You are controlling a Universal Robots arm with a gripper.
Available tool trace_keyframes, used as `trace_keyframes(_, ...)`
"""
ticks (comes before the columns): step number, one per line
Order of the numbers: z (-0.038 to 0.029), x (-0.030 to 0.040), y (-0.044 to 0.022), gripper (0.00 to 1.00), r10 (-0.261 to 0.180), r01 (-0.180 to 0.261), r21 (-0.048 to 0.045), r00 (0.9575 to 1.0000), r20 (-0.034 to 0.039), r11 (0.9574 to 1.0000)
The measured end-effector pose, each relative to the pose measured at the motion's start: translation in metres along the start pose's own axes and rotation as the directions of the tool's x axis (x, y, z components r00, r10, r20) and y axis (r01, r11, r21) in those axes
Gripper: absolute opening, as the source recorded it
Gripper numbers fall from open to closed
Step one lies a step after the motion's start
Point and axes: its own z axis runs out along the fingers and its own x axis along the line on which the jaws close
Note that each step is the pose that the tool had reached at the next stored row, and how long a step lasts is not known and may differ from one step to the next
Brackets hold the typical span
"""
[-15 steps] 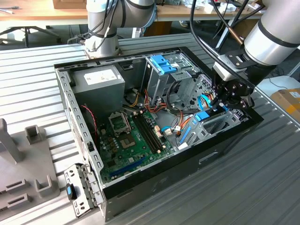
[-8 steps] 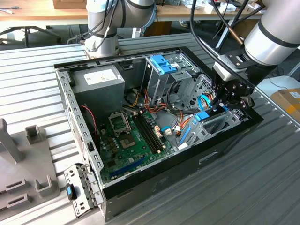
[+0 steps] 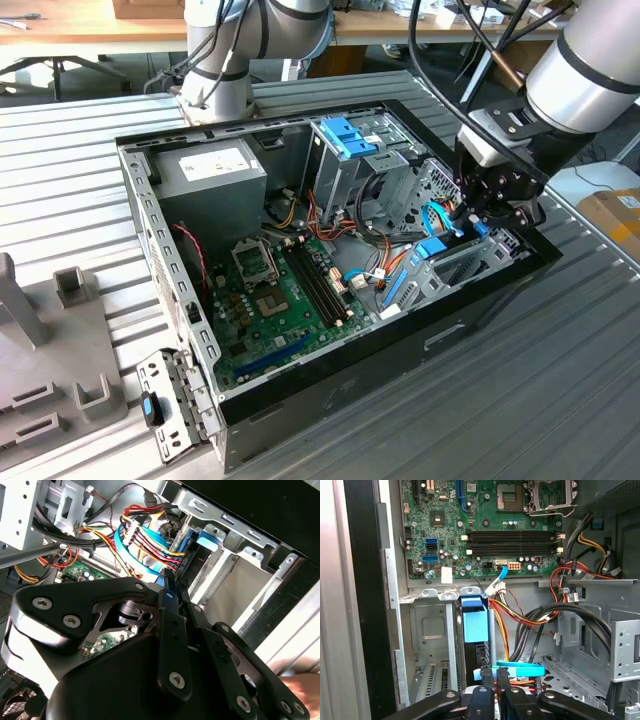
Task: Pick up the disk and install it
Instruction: 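Insert the second disk wire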
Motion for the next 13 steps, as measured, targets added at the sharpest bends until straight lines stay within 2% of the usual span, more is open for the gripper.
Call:
trace_keyframes(2, 0.0010, 0.0004, 0.0001, 0.18, 0.000, 0.000, -0.0001, 1.0000, 0.0033, 1.0000)
trace_keyframes(5, 0.0017, 0.0006, 0.0002, 0.18, 0.000, 0.000, 0.0002, 1.0000, 0.0034, 1.0000)
trace_keyframes(13, -0.0125, -0.0015, -0.0009, 0.18, 0.000, 0.000, 0.0002, 1.0000, 0.0034, 1.0000)
